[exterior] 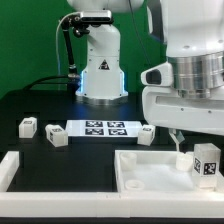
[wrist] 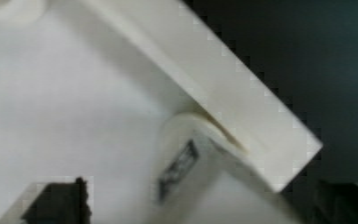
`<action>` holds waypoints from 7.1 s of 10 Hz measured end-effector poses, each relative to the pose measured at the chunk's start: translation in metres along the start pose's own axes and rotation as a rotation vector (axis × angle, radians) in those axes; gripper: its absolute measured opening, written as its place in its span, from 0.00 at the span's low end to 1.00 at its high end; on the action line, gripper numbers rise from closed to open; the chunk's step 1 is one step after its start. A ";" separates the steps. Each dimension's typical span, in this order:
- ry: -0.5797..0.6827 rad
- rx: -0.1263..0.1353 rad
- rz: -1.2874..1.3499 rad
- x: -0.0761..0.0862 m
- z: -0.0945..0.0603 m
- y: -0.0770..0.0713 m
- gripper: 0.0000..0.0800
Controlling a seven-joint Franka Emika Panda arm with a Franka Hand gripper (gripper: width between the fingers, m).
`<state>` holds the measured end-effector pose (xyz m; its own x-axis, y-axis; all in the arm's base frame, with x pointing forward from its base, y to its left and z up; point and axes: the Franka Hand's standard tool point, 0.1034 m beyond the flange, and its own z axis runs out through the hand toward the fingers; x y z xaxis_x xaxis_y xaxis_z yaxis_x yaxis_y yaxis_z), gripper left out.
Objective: Assemble square table
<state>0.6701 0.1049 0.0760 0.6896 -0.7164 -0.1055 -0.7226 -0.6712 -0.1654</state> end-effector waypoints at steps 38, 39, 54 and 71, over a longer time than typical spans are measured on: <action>0.059 -0.056 -0.190 0.016 0.009 -0.001 0.36; 0.030 -0.019 0.005 0.016 0.009 0.001 0.36; 0.090 0.060 0.171 0.000 0.010 -0.007 0.81; -0.023 0.115 0.851 0.004 0.012 -0.003 0.37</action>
Offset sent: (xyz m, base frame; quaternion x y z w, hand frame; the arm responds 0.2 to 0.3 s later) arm 0.0060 -0.0167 -0.0008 -0.1113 0.0089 -0.3964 0.9113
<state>0.6752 0.1065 0.0644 -0.0834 -0.9625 -0.2581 -0.9859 0.1174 -0.1194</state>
